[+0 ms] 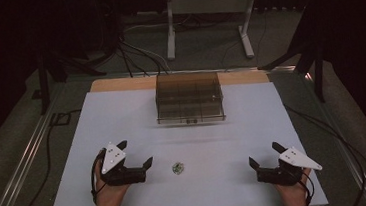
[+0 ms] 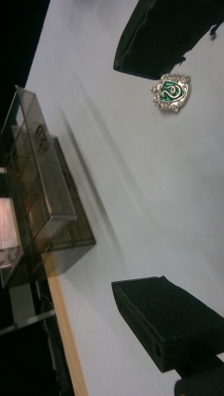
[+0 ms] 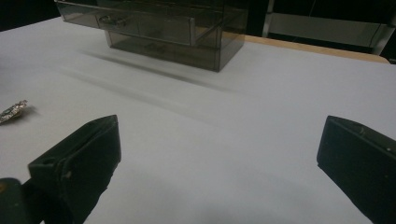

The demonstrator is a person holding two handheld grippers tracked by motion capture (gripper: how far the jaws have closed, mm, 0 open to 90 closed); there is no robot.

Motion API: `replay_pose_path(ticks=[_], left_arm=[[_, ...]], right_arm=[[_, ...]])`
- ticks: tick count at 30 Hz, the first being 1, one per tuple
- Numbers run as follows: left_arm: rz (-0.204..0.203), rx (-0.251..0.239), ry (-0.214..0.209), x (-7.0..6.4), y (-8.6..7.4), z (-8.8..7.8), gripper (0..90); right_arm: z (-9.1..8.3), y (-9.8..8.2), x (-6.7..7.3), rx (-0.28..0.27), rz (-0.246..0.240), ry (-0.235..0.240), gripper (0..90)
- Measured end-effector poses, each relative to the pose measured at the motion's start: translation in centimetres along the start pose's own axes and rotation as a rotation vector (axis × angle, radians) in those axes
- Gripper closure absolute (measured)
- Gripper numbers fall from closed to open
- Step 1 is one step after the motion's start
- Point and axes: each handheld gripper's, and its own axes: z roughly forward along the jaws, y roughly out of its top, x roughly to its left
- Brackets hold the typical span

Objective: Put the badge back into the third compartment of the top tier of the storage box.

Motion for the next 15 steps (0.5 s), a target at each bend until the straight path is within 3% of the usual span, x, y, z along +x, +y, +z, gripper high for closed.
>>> replay_pose_path(ticks=[15], left_arm=[[0.026,0.051,-0.056,-1.6,0.1,2.2,0.3]], right_arm=[[0.0,0.0,0.0,0.002,0.001,-0.001,0.0]])
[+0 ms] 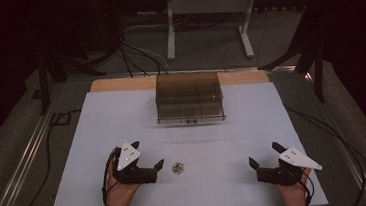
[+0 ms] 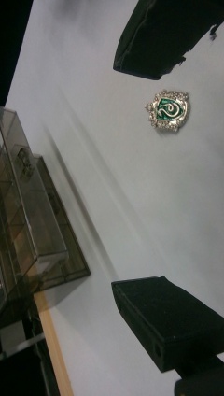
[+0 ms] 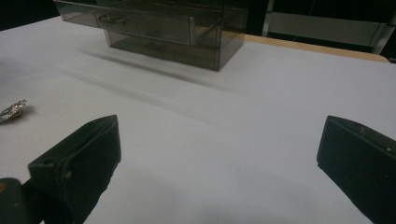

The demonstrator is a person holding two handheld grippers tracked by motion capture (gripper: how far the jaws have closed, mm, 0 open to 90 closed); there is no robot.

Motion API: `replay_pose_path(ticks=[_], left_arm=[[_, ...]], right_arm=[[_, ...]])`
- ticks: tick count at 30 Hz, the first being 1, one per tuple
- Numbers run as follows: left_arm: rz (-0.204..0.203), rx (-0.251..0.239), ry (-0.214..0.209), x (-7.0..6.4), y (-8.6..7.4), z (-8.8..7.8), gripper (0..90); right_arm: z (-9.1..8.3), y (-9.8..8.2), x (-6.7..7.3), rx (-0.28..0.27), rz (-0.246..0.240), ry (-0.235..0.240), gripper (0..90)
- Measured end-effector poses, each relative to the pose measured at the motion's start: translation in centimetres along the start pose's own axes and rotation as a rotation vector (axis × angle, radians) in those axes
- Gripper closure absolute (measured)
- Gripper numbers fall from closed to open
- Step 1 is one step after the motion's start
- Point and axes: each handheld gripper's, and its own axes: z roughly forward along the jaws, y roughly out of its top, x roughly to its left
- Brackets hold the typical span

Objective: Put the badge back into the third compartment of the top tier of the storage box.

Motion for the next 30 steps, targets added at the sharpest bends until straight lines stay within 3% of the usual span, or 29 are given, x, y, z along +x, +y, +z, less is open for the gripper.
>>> replay_pose_path(ticks=[30], left_arm=[[0.025,0.087,-0.069,-1.0,0.6,2.2,0.3]], right_arm=[[-0.1,0.0,0.0,-0.004,0.000,0.002,0.0]])
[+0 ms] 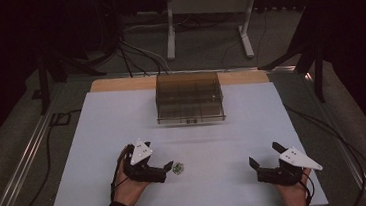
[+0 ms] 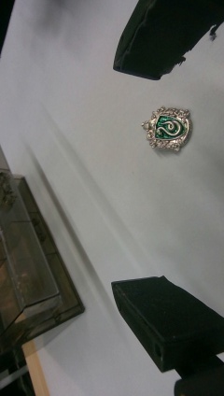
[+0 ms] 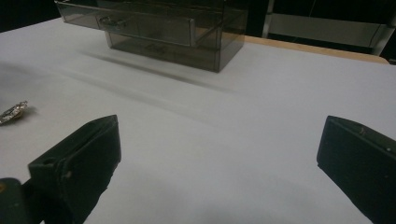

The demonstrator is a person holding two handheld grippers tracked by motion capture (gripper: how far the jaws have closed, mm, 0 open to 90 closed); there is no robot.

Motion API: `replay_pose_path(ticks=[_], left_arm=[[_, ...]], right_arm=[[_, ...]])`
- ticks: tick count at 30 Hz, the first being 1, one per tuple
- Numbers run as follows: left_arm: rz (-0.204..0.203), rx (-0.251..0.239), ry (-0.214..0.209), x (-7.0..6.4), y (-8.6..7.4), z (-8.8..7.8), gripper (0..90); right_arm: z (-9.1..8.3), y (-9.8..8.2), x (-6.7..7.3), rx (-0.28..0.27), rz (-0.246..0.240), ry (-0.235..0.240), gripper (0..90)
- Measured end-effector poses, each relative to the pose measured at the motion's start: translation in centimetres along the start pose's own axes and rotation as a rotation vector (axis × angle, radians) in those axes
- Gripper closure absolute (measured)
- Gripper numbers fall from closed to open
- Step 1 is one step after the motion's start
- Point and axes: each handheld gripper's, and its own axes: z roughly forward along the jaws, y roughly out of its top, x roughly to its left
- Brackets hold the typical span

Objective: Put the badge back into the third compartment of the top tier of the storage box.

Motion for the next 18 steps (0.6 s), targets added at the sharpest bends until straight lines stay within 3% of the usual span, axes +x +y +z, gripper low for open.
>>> replay_pose_path(ticks=[9,18], left_arm=[[-0.012,0.031,-0.016,-0.1,0.1,0.8,0.3],[0.004,0.045,-0.023,-0.6,0.2,1.4,0.3]], right_arm=[[-0.1,0.0,0.0,-0.003,0.003,0.002,0.0],[-0.1,0.0,0.0,-0.008,0.007,0.012,0.0]])
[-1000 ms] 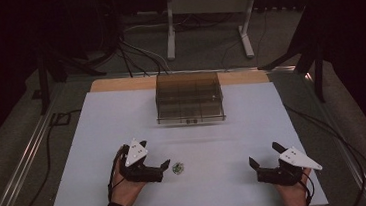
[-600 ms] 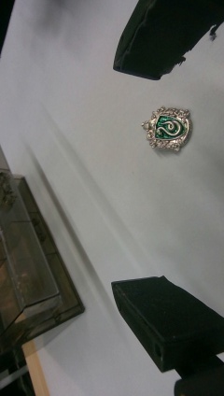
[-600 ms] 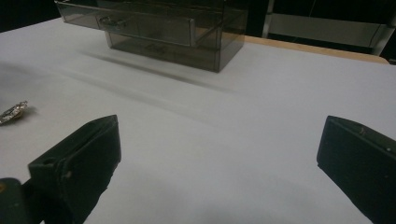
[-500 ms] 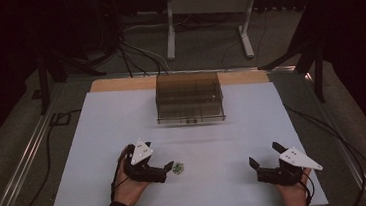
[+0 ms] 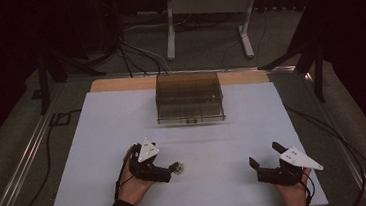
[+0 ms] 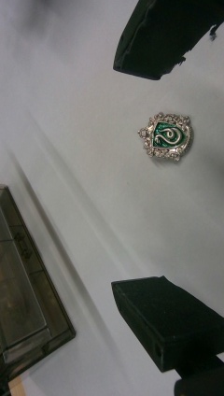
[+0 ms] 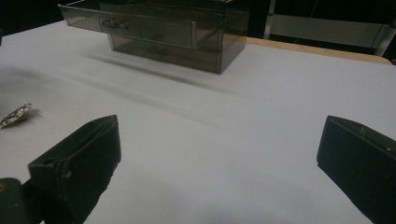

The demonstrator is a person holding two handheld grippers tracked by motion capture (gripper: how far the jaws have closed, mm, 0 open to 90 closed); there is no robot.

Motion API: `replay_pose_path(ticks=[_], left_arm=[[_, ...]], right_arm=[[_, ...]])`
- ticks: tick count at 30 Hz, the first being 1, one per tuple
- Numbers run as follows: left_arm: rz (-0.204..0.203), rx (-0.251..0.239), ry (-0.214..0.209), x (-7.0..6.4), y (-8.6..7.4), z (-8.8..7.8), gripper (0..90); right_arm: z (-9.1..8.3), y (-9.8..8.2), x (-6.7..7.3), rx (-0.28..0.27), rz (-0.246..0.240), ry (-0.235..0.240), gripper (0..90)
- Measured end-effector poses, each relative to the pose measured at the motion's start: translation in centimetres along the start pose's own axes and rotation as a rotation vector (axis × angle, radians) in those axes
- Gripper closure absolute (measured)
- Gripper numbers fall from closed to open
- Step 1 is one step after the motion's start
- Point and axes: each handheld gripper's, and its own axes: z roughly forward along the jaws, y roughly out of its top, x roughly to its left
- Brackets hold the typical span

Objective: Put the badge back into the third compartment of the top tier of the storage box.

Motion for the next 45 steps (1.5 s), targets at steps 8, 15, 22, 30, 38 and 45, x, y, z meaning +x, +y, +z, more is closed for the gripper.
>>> replay_pose_path(ticks=[8,15,22,30,38,45], left_arm=[[-0.001,0.008,-0.009,-0.1,0.1,0.3,0.3],[0.010,0.024,-0.016,-0.6,0.2,0.9,0.3],[0.013,0.053,-0.037,-1.0,0.3,1.5,0.3],[0.055,0.121,-0.056,-1.9,0.3,2.5,1.8],[0.065,0.174,-0.054,-2.5,0.2,3.6,6.5],[0.070,0.230,-0.057,-2.9,0.1,4.4,15.3]], right_arm=[[0.0,0.0,0.0,0.001,0.001,0.011,0.0],[-0.1,0.0,0.0,-0.003,0.000,0.009,0.0],[-0.1,0.1,0.1,0.001,0.007,0.002,0.0],[-0.2,0.1,0.0,-0.003,0.009,-0.001,0.0],[-0.2,0.1,0.0,-0.006,0.010,-0.001,0.0],[-0.2,0.1,-0.1,-0.007,0.013,-0.003,0.0]])
